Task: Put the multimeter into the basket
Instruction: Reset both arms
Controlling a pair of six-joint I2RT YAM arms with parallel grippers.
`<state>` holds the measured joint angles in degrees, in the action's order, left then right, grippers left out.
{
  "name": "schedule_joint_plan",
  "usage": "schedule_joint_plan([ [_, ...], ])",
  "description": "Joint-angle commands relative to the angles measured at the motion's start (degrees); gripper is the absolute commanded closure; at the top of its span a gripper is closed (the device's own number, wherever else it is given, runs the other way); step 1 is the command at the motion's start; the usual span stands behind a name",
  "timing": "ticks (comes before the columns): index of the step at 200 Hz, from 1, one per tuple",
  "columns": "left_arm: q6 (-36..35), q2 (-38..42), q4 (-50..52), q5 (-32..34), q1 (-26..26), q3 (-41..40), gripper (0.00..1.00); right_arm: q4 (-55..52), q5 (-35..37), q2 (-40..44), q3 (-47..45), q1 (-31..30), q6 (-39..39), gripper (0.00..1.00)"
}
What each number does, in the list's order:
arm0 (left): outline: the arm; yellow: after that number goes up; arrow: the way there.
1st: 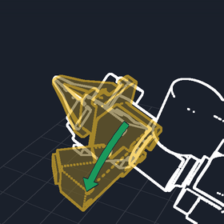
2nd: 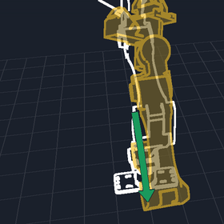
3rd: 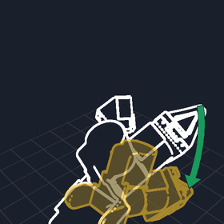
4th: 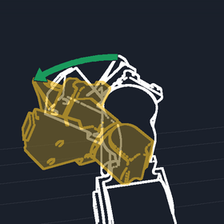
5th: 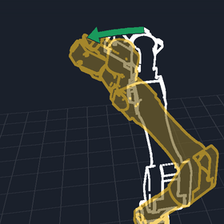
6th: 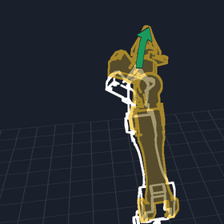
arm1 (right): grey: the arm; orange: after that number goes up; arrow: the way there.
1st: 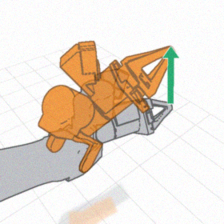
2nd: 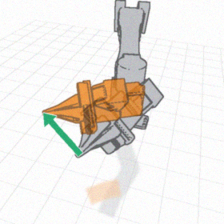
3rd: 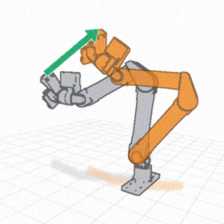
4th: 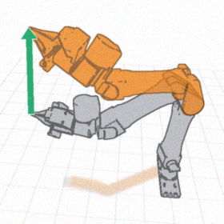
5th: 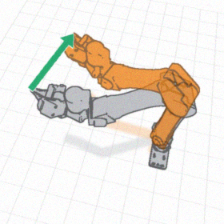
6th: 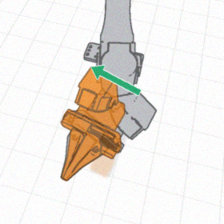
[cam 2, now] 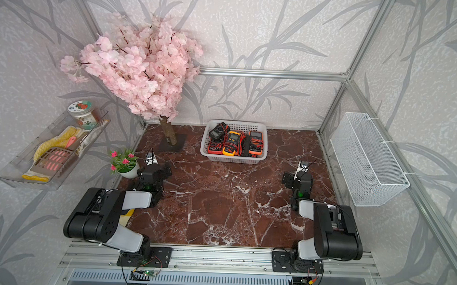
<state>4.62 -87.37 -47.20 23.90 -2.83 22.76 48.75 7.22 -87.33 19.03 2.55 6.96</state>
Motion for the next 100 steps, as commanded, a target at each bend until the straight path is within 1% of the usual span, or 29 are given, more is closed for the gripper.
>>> schedule_joint_plan([
  [1, 0.3, -0.1, -0.9, -2.6, 0.8, 0.1, 0.0, 13.1, -4.4, -2.3, -2.0, 0.0, -1.7, 0.01],
  [11, 0.6, -0.3, -1.0, -3.0, 1.2, 0.3, 0.0, 5.4, -6.2, -0.7, 0.7, 0.0, -2.4, 0.01],
  [20, 0.7, -0.2, -0.7, -3.3, 1.4, 0.3, 0.0, 1.7, -6.8, -1.5, 3.1, 0.0, -2.5, 0.01],
  [26, 0.9, 0.0, -0.2, -3.6, 1.4, 0.4, 0.0, 2.5, -6.7, -2.2, 3.2, 0.0, -2.7, 0.01],
  [37, 0.8, -0.1, -0.6, -3.5, 1.5, 0.3, 0.0, 8.1, -7.0, -3.8, 2.0, 0.0, -2.7, 0.01],
  [51, 0.8, -0.1, -0.4, -3.5, 1.5, 0.4, 0.0, 4.0, -6.8, -2.6, 2.8, 0.0, -2.7, 0.01],
  [66, 0.8, -0.1, -0.4, -3.5, 1.5, 0.4, 0.0, 7.9, -6.9, -3.6, 1.9, 0.0, -2.8, 0.01],
  [78, 0.8, -0.1, -0.4, -3.6, 1.5, 0.3, 0.0, 6.9, -6.1, -2.7, 1.4, 0.0, -2.6, 0.01],
  [89, 0.8, -0.1, -0.4, -3.6, 1.6, 0.3, 0.0, 8.6, -6.4, -3.4, 1.2, 0.0, -2.6, 0.01],
  [100, 0.8, -0.1, -0.4, -3.6, 1.5, 0.3, 0.0, 7.1, -6.8, -3.0, 1.6, 0.0, -2.9, 0.01],
])
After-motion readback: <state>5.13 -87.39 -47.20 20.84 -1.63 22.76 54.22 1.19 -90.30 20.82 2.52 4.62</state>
